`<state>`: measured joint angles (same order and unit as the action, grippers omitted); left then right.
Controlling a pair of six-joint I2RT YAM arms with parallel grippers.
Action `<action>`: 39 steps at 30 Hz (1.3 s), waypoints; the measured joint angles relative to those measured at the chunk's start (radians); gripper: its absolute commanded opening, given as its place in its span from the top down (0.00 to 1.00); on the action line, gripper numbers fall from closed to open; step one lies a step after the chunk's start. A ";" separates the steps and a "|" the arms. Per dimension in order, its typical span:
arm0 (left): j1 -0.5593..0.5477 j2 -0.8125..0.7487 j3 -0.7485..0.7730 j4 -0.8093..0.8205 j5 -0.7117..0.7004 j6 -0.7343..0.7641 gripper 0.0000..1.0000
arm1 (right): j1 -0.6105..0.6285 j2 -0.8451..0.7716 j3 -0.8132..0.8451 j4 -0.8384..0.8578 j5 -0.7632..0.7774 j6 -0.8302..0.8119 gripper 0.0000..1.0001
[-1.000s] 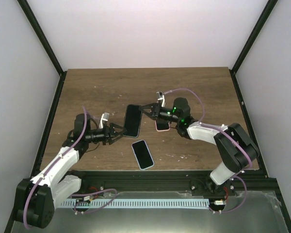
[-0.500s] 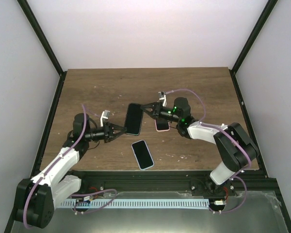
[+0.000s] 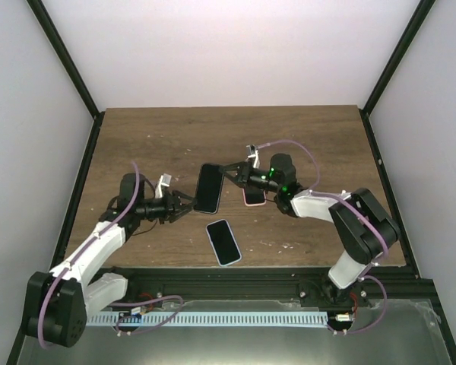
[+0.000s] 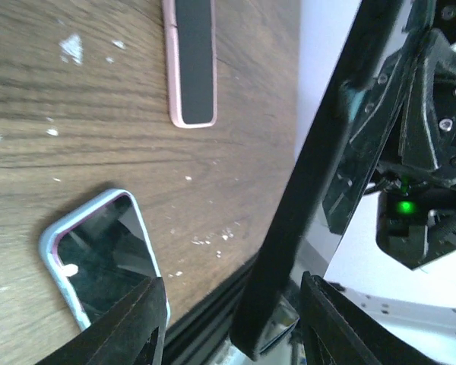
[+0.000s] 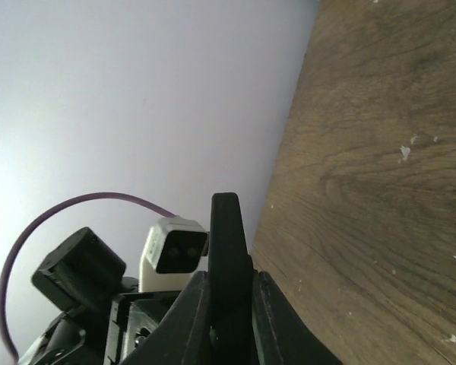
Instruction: Put the phone into the phone case
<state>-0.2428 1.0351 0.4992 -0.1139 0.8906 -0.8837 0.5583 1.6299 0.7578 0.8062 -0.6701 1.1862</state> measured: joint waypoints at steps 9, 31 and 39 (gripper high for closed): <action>0.001 -0.069 0.058 -0.202 -0.196 0.138 0.45 | -0.001 0.185 0.100 -0.039 -0.022 -0.058 0.95; 0.002 -0.066 0.146 -0.352 -0.294 0.255 0.00 | -0.062 0.454 0.427 -0.518 -0.058 -0.386 0.00; 0.003 -0.082 0.468 -0.528 -0.455 0.356 0.00 | -0.063 0.033 0.389 -0.790 0.040 -0.541 0.00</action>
<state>-0.2398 0.9535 0.9676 -0.6415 0.4358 -0.5282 0.4950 1.6627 1.1473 0.0158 -0.6296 0.6453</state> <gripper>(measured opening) 0.999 0.999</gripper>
